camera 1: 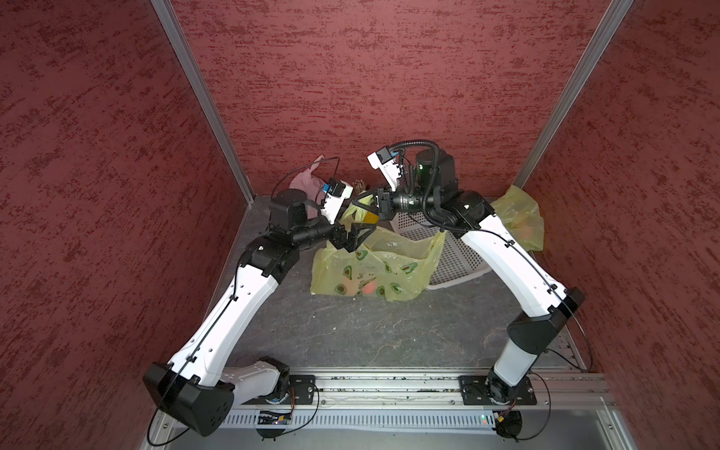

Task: Place the peach into a plastic bag & tie a knot
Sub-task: Adjust the plastic bag at the center of the board.

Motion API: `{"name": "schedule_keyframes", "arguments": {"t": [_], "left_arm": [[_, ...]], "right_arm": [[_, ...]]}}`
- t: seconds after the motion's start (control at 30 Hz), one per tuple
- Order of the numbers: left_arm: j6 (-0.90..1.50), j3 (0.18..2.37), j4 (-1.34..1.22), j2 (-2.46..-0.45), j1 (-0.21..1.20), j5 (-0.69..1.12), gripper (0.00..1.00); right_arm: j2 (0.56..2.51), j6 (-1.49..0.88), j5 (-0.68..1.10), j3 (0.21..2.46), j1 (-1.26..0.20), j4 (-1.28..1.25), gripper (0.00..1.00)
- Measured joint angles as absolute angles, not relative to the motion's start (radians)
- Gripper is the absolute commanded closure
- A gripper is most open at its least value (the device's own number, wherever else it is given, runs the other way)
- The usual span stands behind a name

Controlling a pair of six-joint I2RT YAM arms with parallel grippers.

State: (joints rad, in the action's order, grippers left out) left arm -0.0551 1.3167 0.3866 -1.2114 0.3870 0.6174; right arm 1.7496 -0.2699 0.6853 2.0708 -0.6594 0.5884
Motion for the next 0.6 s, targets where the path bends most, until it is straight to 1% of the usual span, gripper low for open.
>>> {"name": "schedule_keyframes", "arguments": {"t": [0.03, 0.17, 0.2, 0.33, 0.5, 0.6], "left_arm": [[-0.044, 1.306, 0.374, -1.21, 0.388, 0.636, 0.24], [0.0, 1.223, 0.309, -1.183, 0.412, 0.655, 0.62], [0.012, 1.201, 0.298, -1.178, 0.419, 0.653, 0.68], [0.037, 1.142, 0.258, -1.173, 0.429, 0.635, 0.78], [0.06, 1.099, 0.224, -1.166, 0.424, 0.621, 0.83], [0.08, 1.078, 0.206, -1.152, 0.412, 0.624, 0.83]], "right_arm": [[1.75, -0.275, 0.682, 2.071, -0.659, 0.588, 1.0], [1.747, -0.305, 0.649, 2.051, -0.66, 0.571, 1.0], [1.746, -0.314, 0.639, 2.041, -0.66, 0.566, 1.0], [1.745, -0.34, 0.593, 2.008, -0.661, 0.566, 1.0], [1.725, -0.355, 0.524, 1.957, -0.665, 0.562, 1.0], [1.703, -0.362, 0.491, 1.926, -0.665, 0.558, 1.0]]}}
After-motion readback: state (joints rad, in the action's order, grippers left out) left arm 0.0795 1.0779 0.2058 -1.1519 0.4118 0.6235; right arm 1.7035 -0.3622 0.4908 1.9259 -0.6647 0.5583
